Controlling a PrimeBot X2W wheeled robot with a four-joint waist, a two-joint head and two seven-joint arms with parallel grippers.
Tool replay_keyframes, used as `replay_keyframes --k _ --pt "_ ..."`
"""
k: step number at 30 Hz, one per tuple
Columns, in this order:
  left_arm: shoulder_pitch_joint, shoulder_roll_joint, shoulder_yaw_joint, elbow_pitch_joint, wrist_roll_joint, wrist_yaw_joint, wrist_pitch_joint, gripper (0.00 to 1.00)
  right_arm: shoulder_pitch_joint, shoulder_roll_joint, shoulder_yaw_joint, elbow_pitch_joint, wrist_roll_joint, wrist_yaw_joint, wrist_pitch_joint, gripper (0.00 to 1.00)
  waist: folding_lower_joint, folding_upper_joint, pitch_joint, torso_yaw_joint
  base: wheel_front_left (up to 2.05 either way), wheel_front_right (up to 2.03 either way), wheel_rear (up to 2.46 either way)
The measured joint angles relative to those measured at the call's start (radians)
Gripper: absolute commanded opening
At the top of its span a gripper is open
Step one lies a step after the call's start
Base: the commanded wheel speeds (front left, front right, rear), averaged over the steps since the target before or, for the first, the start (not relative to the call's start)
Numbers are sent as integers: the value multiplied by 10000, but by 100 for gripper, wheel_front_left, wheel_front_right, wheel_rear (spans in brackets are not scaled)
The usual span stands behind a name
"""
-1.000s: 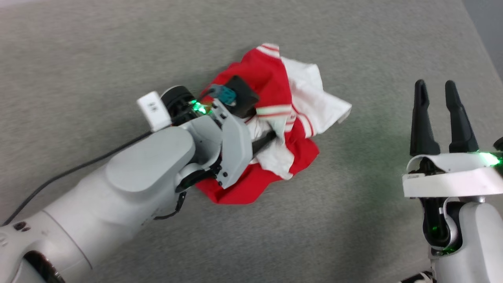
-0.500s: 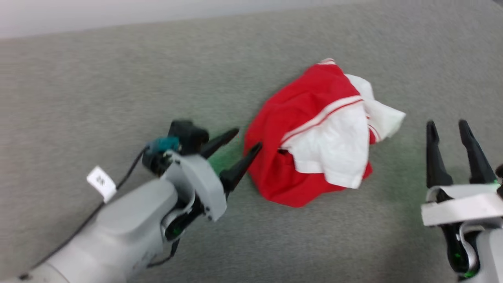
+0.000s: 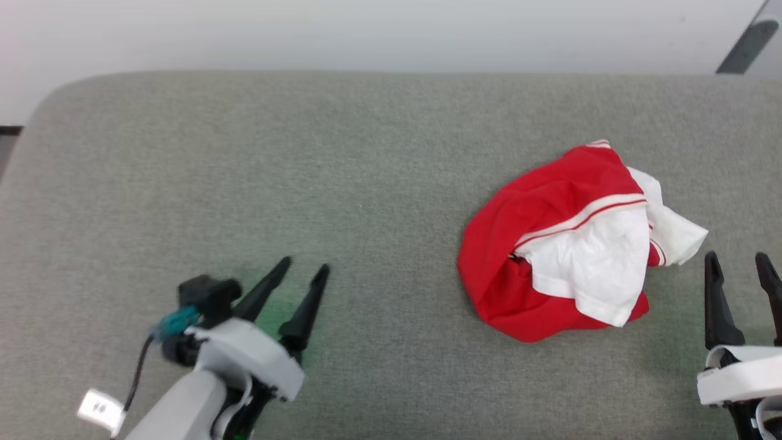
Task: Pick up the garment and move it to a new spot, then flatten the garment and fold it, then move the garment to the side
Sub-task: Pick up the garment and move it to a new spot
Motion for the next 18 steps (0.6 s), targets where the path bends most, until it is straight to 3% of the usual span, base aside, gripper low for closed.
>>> replay_keyframes --k 9,18 --pt "2330 -623 3568 -1776 2815 150 -2 100 416 -115 -347 -59 88 0 0 100 0 0 -609 164 0 0 0" --pt "3602 -1452 5724 -3551 5093 102 0 100 86 -4 -462 -345 240 0 0 100 0 0 -686 -353 0 0 0"
